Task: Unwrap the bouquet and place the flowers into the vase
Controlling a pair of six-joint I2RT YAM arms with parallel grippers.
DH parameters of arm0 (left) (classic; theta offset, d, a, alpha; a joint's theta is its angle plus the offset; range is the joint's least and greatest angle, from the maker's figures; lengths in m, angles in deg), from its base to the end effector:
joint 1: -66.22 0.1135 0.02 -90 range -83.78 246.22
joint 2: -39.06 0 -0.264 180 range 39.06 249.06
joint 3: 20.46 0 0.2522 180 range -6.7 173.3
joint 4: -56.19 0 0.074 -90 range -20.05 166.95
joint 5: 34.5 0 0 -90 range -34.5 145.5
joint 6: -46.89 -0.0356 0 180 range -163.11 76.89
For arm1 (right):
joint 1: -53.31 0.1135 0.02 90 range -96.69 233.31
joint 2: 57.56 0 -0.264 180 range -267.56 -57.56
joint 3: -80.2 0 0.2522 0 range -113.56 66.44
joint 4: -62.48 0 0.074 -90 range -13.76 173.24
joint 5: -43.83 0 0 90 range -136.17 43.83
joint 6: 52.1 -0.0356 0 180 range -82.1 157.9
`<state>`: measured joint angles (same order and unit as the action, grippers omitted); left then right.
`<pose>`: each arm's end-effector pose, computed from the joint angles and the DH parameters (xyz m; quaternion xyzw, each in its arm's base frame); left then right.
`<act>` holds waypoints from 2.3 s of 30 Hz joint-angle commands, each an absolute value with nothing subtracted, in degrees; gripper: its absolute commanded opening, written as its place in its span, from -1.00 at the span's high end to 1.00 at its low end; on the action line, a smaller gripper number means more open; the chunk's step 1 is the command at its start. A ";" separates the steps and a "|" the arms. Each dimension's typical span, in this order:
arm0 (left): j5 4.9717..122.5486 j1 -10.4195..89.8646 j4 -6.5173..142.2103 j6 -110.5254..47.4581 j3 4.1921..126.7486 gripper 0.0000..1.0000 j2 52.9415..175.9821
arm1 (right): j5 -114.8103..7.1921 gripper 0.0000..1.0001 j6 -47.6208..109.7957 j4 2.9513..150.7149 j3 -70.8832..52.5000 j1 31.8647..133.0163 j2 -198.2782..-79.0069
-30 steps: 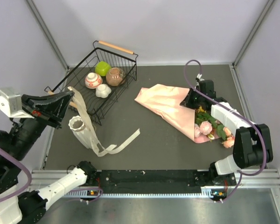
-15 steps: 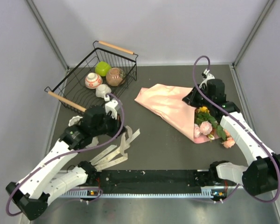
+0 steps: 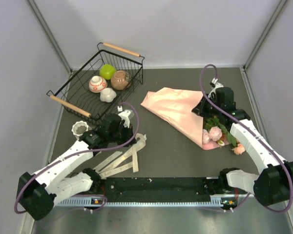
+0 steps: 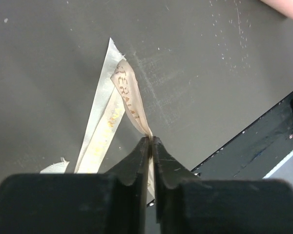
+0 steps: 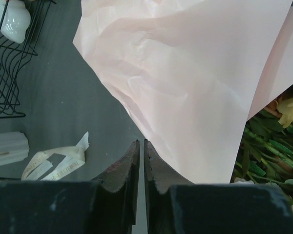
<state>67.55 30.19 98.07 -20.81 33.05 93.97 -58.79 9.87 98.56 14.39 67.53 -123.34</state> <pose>0.1570 -0.1234 0.2488 0.1504 0.9014 -0.2763 0.2974 0.2422 0.0694 0.2904 0.0570 0.8854 0.2539 0.3853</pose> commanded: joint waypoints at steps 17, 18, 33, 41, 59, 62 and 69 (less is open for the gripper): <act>75.43 30.27 94.65 -24.31 40.32 -0.79 79.93 | -76.57 -0.43 11.19 91.71 -5.18 48.66 -149.65; 76.23 30.19 94.56 -24.13 40.24 -0.78 78.97 | -76.93 -0.43 11.10 91.62 -6.67 48.66 -151.93; 85.47 30.27 95.35 -24.39 40.76 -0.80 72.28 | -82.72 -0.57 10.84 86.35 -9.76 48.92 -165.31; 85.91 30.27 100.09 -26.85 45.06 -0.81 72.72 | -84.04 -0.39 9.52 83.19 -7.57 49.97 -163.13; 90.12 30.27 100.63 -16.58 43.94 -0.80 72.97 | -76.66 -0.63 11.71 89.95 -6.59 46.46 -157.75; 92.32 30.19 97.73 -14.46 41.30 -0.67 78.23 | -77.98 -0.63 11.36 89.34 -7.12 46.37 -159.59; 83.03 28.61 88.50 -16.74 38.74 -0.35 94.31 | -84.04 -0.62 9.17 85.30 -6.33 46.55 -162.41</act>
